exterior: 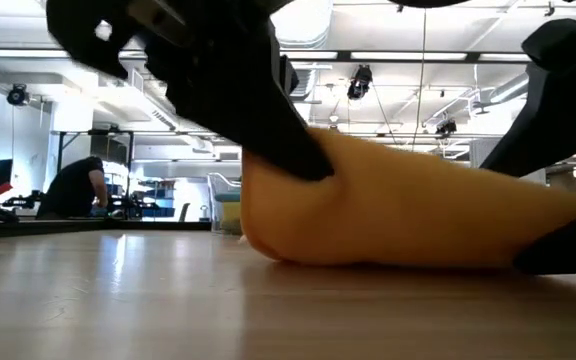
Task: Fold microfiber towels
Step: Put the orange microfiber cloth into the transparent bin
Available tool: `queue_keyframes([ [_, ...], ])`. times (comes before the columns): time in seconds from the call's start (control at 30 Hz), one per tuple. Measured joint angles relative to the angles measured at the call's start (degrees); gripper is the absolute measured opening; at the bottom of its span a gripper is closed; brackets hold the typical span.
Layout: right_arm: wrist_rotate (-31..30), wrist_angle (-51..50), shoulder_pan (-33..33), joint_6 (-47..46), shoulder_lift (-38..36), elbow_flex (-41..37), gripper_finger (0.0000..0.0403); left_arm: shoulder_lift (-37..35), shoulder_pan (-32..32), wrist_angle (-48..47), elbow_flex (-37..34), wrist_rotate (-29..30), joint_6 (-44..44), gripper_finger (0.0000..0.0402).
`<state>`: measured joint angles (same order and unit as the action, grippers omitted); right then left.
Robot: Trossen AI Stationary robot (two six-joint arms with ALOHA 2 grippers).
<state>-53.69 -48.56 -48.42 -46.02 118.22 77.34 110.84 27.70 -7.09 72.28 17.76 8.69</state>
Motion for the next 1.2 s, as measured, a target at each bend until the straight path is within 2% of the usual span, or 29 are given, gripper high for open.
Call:
queue_keyframes([
  [0.2,-0.83,0.08,-1.35,-2.99,0.91,-1.55,0.0299,-2.43,0.18,-0.64,-0.43,-0.28,-0.16,0.0],
  [0.33,-4.39,-0.08,-2.32,-5.36,1.26,-2.52,0.0285,-3.84,0.28,-2.16,-0.42,-0.35,-0.24,0.0],
  [0.73,-5.09,2.35,-2.48,-8.56,1.32,-7.58,0.0283,-4.04,0.55,-2.51,-0.37,-2.54,-0.61,0.0],
  [1.0,-6.83,17.64,-2.43,1.06,1.3,-14.5,0.0275,-4.22,0.55,-2.43,-0.18,-2.95,-1.57,0.0],
  [1.2,-7.61,21.88,-2.45,3.24,1.3,-16.42,0.0221,-4.27,0.55,-2.45,-0.2,-3.37,-1.62,0.0],
])
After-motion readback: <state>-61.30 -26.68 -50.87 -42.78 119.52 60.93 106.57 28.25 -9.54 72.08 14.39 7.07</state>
